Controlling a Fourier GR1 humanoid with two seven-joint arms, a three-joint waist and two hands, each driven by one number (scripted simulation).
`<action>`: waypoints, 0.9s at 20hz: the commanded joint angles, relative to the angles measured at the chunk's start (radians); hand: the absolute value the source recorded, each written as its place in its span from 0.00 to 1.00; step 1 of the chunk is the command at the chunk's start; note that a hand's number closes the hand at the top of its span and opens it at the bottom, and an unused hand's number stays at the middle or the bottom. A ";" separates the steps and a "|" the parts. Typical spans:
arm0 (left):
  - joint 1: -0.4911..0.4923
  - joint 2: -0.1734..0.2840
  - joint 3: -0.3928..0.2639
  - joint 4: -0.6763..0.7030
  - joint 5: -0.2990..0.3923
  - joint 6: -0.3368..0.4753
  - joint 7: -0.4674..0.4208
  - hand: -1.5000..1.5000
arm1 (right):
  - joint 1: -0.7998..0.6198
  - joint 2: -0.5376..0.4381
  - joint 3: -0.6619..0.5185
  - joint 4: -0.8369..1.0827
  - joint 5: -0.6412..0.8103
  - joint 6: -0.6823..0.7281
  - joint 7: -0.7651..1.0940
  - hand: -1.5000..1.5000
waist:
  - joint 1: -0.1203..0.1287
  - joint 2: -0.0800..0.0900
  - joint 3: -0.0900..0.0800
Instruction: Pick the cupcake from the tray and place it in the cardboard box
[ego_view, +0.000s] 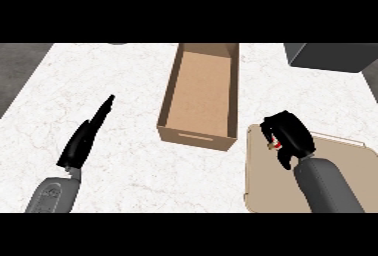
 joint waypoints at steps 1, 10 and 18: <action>-0.003 0.001 -0.012 0.010 -0.009 -0.007 0.001 0.50 | -0.094 0.187 0.056 0.002 0.084 0.014 0.245 1.00 | 0.042 0.005 0.036; -0.014 -0.021 -0.017 0.030 -0.008 -0.001 0.017 0.50 | -0.247 0.190 0.133 -0.122 0.255 0.136 0.648 1.00 | 0.020 -0.026 0.046; -0.043 -0.023 -0.016 0.047 -0.010 -0.004 0.027 0.50 | -0.516 0.196 0.242 -0.207 0.271 0.306 1.213 1.00 | 0.034 -0.019 0.049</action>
